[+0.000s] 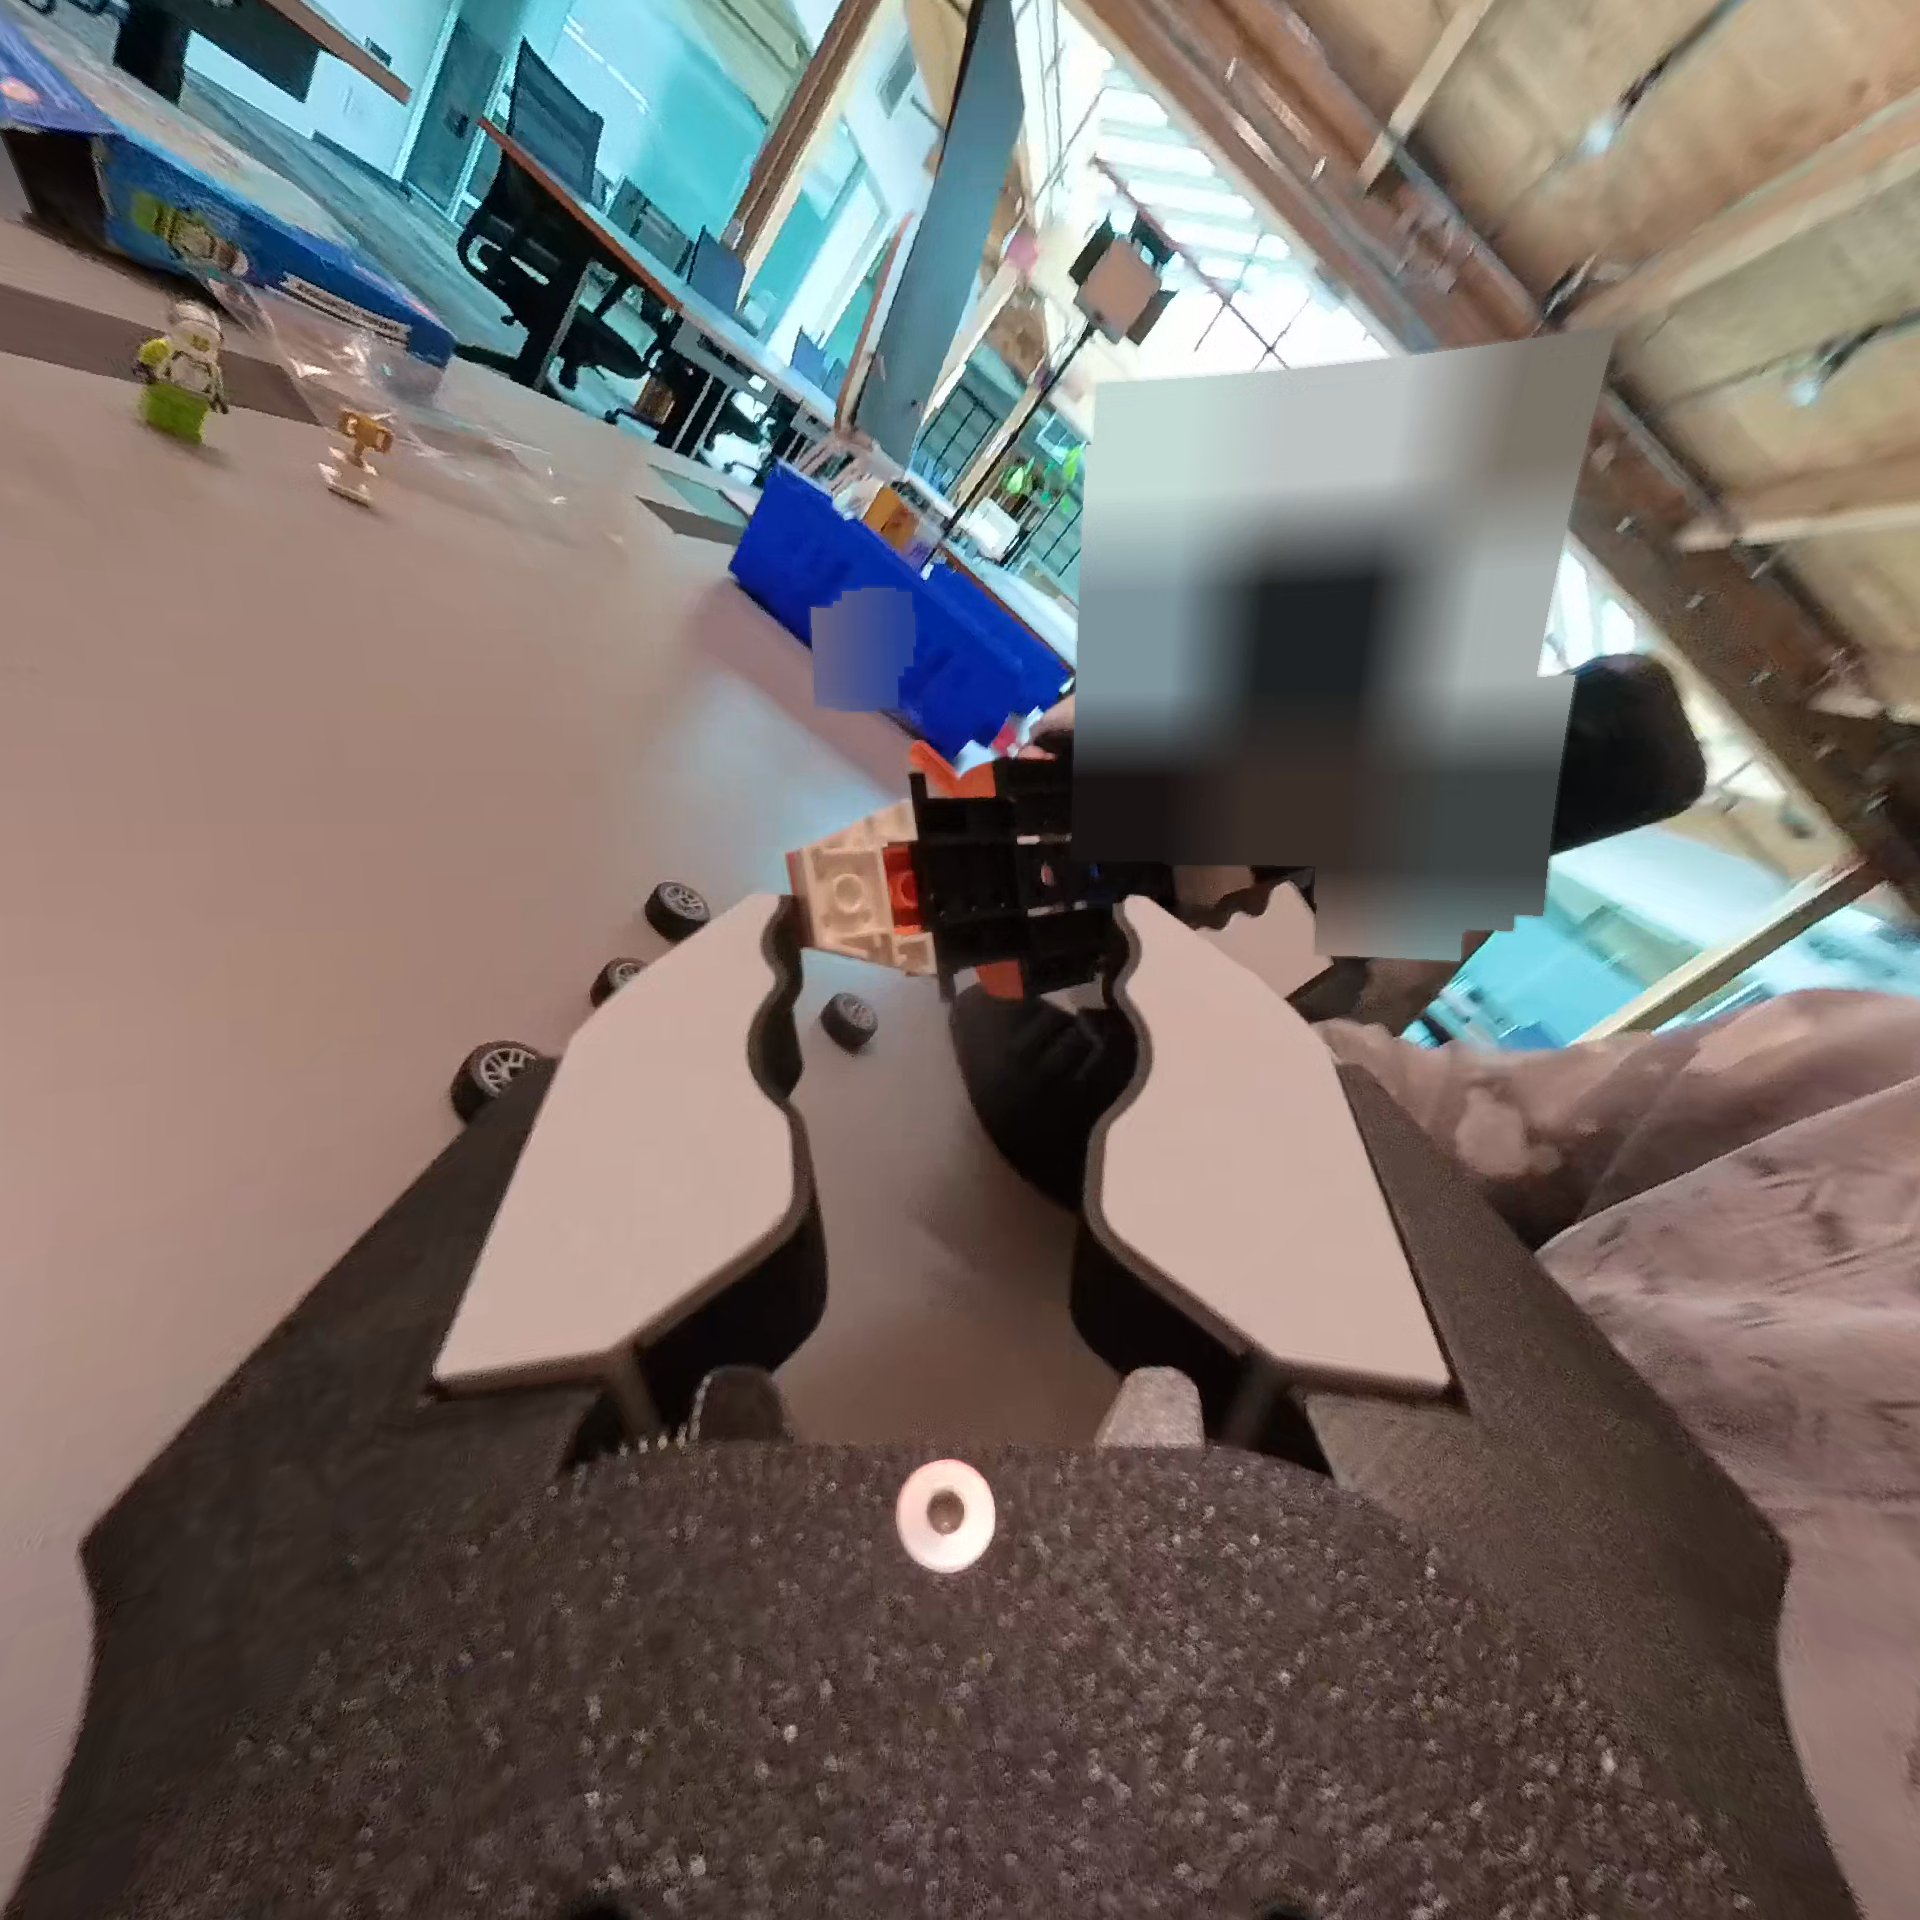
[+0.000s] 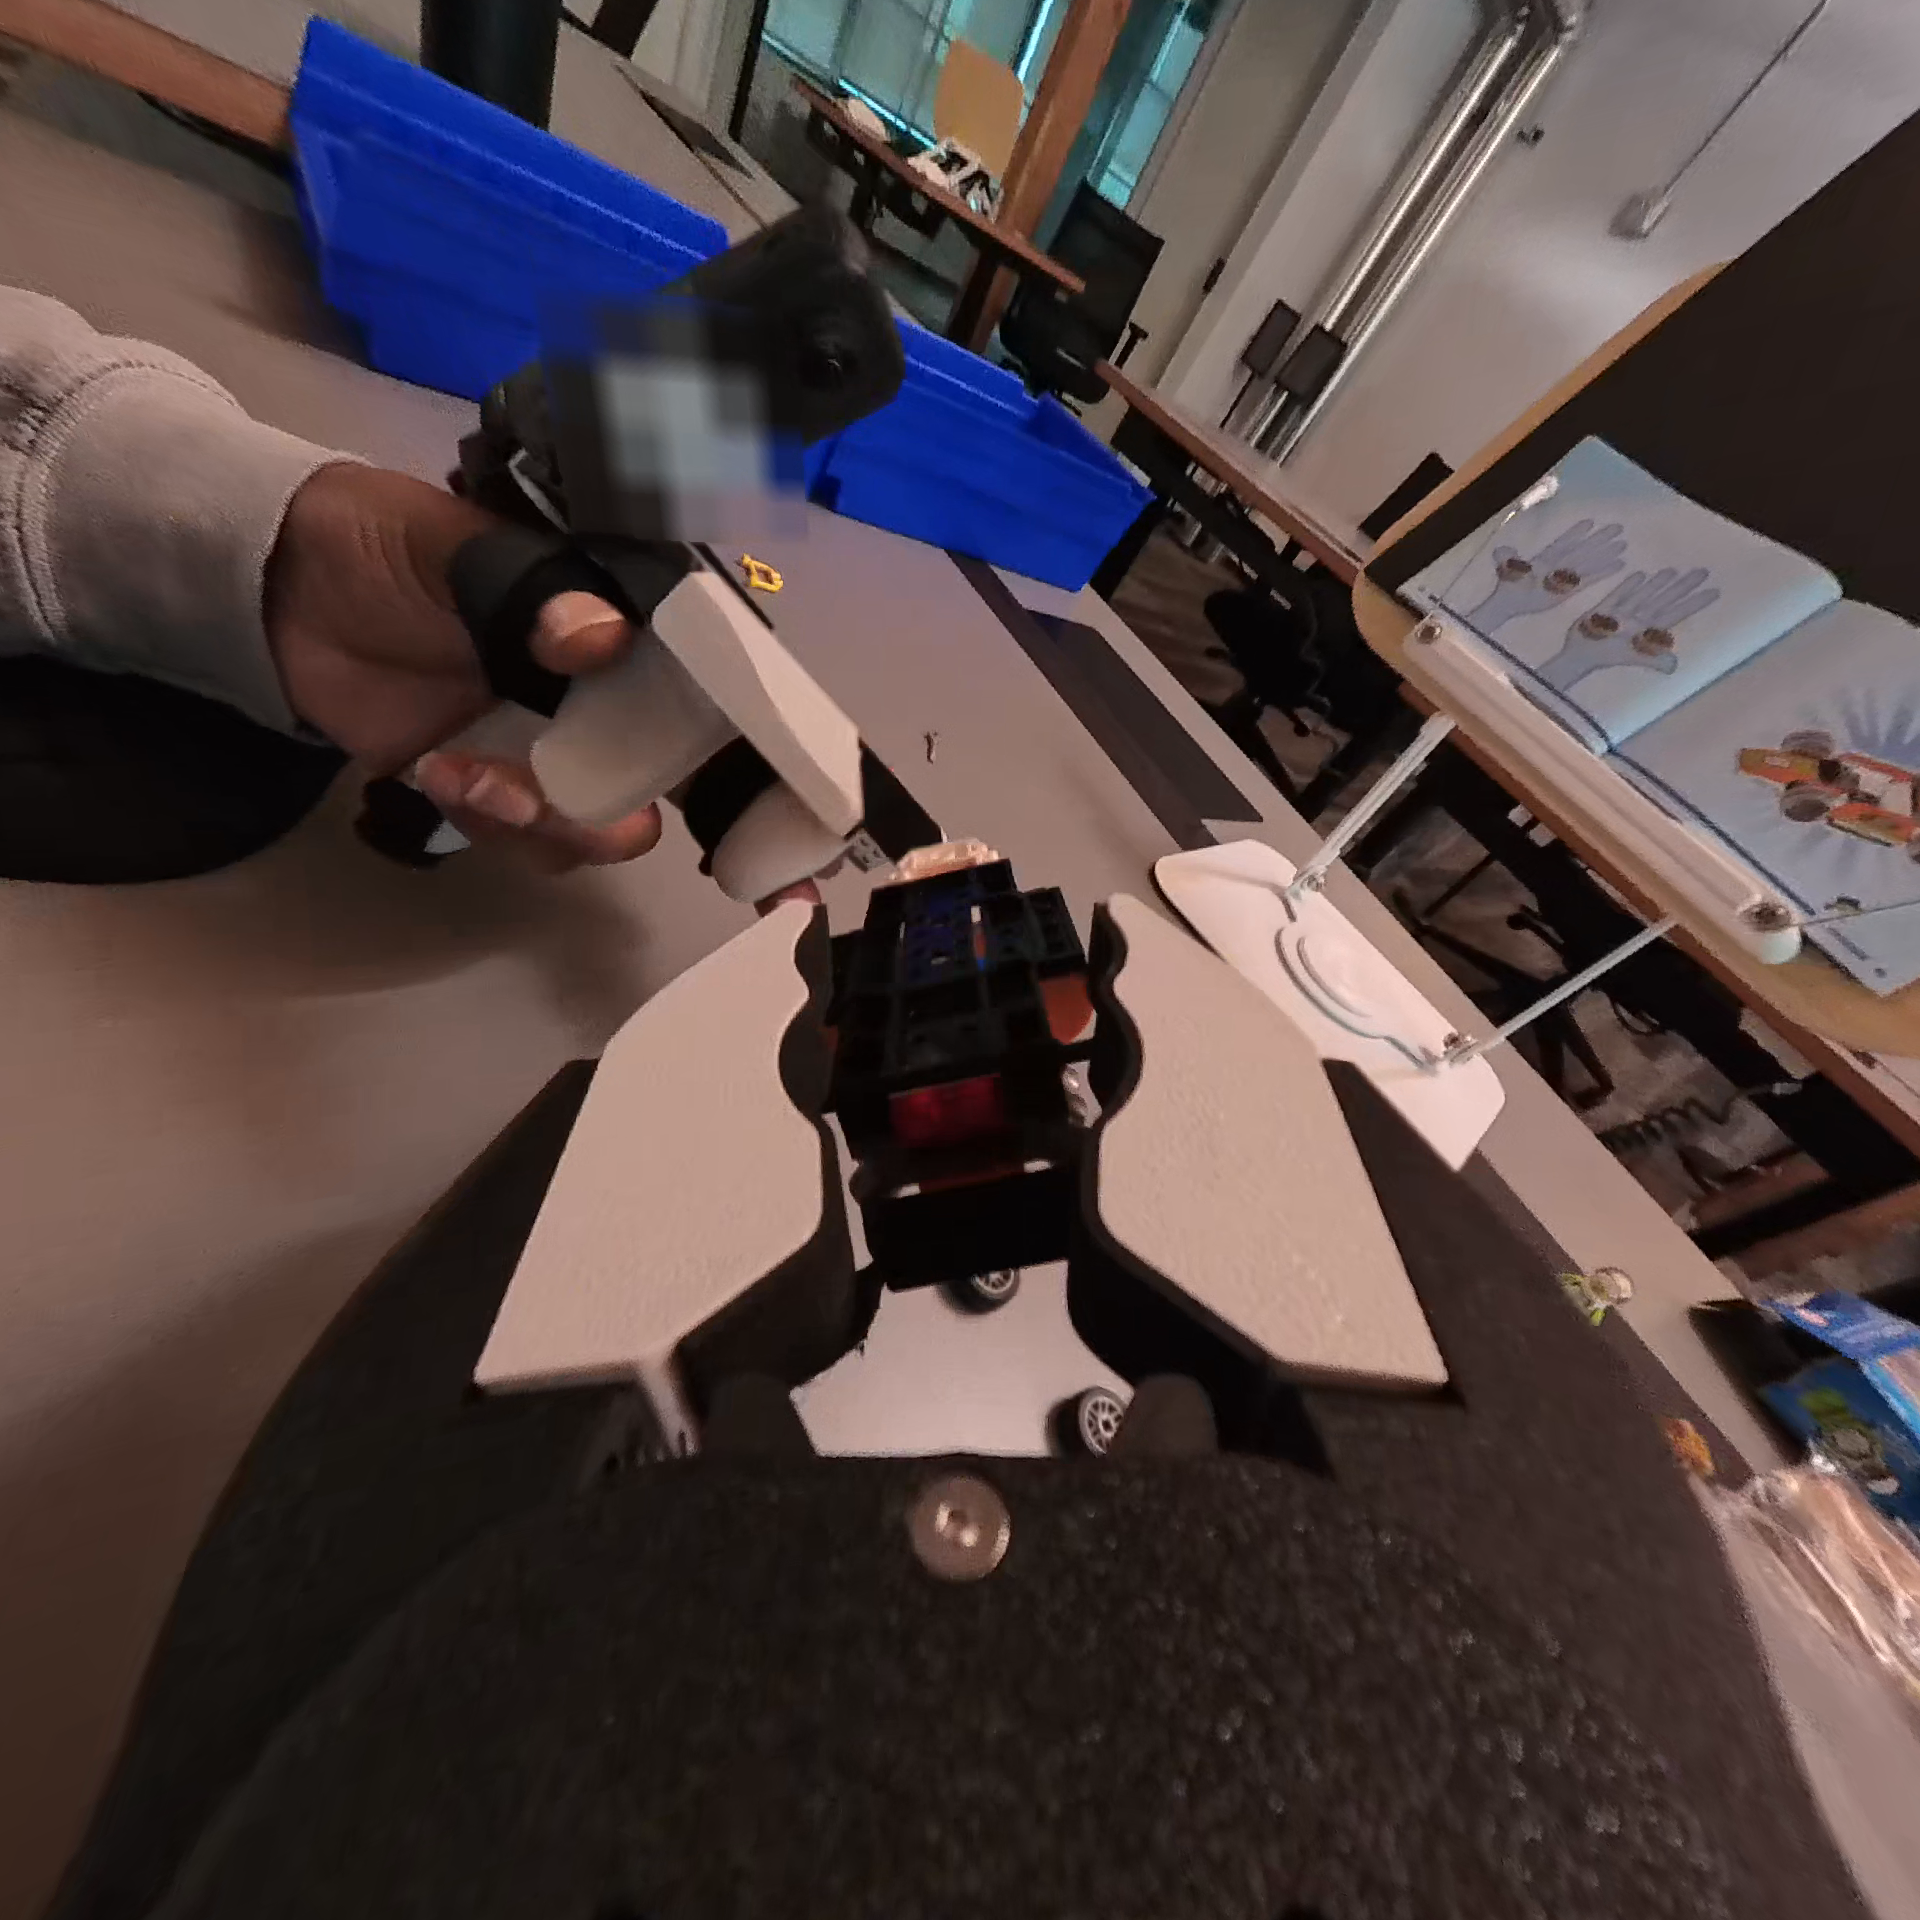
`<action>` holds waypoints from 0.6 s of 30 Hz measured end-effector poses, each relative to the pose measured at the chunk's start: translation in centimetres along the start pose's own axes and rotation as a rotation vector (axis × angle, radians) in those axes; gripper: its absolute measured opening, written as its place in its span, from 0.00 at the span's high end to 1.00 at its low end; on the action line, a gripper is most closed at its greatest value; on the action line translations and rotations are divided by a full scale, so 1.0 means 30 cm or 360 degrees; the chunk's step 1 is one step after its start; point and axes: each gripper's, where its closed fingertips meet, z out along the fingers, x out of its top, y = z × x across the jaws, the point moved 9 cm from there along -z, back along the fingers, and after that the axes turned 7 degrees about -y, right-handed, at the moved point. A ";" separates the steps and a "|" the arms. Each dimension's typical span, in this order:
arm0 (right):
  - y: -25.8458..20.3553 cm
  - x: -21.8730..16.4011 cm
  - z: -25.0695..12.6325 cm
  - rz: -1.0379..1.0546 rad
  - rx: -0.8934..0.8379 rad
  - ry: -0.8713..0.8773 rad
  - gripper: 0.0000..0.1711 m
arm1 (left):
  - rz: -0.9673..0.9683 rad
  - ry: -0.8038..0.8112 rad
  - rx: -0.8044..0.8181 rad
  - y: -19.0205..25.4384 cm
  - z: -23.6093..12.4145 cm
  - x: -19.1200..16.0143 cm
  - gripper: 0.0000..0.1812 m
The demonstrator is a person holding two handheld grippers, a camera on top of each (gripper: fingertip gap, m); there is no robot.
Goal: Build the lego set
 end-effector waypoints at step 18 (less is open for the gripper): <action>0.058 -0.079 -0.009 0.0153 0.0067 -0.0094 0.96 | -0.0230 0.0015 0.0108 -0.074 -0.038 -0.007 0.87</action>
